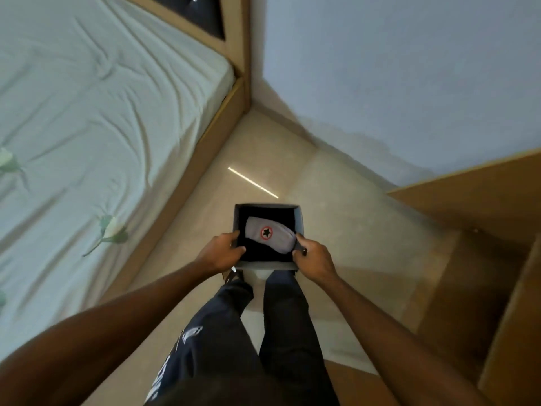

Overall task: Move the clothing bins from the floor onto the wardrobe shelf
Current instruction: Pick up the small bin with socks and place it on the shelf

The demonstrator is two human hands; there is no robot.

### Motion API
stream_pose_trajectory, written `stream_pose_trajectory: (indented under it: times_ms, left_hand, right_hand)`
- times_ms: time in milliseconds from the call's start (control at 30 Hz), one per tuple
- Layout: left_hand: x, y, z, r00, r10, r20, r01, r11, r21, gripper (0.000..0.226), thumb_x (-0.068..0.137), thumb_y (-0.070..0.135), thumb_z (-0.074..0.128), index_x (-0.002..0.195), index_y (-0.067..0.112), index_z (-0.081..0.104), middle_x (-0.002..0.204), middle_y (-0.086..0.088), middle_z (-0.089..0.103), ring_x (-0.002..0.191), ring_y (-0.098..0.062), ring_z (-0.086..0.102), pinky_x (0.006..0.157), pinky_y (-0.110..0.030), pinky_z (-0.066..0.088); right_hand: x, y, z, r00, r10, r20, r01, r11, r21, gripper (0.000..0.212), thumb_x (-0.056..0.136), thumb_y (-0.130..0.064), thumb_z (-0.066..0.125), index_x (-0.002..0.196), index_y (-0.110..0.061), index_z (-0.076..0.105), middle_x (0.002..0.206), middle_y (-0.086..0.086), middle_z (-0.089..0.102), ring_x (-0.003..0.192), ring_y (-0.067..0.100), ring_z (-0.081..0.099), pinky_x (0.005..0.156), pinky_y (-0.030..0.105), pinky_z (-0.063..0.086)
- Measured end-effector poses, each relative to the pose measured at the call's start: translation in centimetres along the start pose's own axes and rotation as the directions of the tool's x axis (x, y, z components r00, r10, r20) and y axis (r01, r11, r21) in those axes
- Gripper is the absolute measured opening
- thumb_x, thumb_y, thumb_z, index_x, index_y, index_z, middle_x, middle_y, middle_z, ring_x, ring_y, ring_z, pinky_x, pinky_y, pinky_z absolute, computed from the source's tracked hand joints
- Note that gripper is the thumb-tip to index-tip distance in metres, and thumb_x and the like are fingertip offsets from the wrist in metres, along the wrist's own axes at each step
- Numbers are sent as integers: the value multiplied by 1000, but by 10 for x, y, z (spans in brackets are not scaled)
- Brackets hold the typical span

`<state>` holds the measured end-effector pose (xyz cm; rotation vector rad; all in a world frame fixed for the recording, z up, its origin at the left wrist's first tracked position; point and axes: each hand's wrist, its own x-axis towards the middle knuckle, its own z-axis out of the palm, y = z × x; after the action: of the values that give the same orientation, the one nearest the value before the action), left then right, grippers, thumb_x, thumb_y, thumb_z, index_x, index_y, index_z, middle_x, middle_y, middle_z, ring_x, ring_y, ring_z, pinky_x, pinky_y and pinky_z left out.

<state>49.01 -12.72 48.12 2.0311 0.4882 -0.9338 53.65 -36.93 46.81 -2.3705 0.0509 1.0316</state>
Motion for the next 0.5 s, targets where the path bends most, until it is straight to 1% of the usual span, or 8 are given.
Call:
stream_pose_trajectory:
  times_ms: [100, 200, 233, 300, 333, 400, 433, 500]
  left_hand:
    - [-39, 38, -3, 995, 91, -39, -90, 995, 29, 43, 90, 23, 56, 133, 23, 55, 126, -7, 64, 109, -23, 62, 91, -37, 52]
    - [-66, 91, 6, 981, 184, -55, -180, 981, 71, 47, 87, 17, 61, 134, 22, 56, 126, -1, 64, 106, -20, 64, 90, -36, 53]
    - [-71, 110, 11, 974, 218, -57, -213, 973, 83, 50, 85, 16, 62, 134, 21, 55, 126, -1, 64, 106, -20, 64, 90, -36, 54]
    - [-74, 149, 24, 958, 283, -51, -275, 953, 130, 54, 82, 14, 65, 135, 21, 55, 128, -1, 64, 105, -19, 66, 91, -37, 55]
    - [-74, 167, 32, 952, 302, -54, -291, 943, 160, 56, 80, 13, 66, 134, 21, 56, 127, -1, 65, 103, -19, 67, 89, -34, 54]
    - [-70, 214, 56, 928, 370, -52, -349, 908, 230, 58, 78, 13, 68, 134, 21, 56, 124, 0, 67, 99, -18, 68, 85, -29, 53]
    - [-67, 232, 66, 916, 397, -56, -373, 895, 243, 59, 77, 12, 69, 134, 21, 56, 124, 0, 67, 99, -17, 69, 85, -28, 53]
    - [-64, 274, 92, 891, 453, -28, -431, 863, 262, 62, 77, 10, 70, 136, 20, 55, 126, 0, 67, 100, -17, 69, 87, -30, 54]
  right_hand:
    - [-53, 5, -25, 993, 8, -116, 4, 994, 110, 52, 90, -19, 53, 142, -19, 46, 103, 13, 72, 85, 28, 66, 75, 35, 54]
    - [-99, 23, -56, 961, 34, -274, 12, 986, 165, 51, 91, -17, 52, 142, -20, 46, 90, 13, 71, 71, 25, 63, 64, 31, 48]
    - [-110, 31, -66, 945, 46, -323, 11, 985, 171, 51, 91, -16, 53, 142, -20, 47, 91, 15, 71, 72, 27, 63, 63, 28, 44]
    - [-130, 49, -88, 912, 85, -401, -6, 981, 195, 53, 90, -13, 56, 142, -20, 47, 99, 16, 72, 81, 32, 66, 67, 24, 40]
    - [-137, 57, -99, 896, 103, -431, -12, 978, 209, 56, 88, -11, 57, 142, -20, 47, 100, 15, 72, 81, 31, 66, 66, 23, 39]
    - [-153, 83, -130, 855, 144, -499, -25, 971, 237, 59, 86, -8, 58, 142, -21, 47, 93, 14, 72, 68, 22, 57, 63, 23, 37]
    - [-157, 93, -142, 839, 157, -521, -31, 970, 242, 60, 85, -6, 58, 142, -22, 47, 91, 15, 72, 65, 18, 52, 62, 23, 36]
    - [-170, 119, -174, 789, 218, -575, -54, 956, 288, 61, 85, -5, 59, 141, -24, 47, 92, 15, 72, 66, 14, 48, 62, 24, 37]
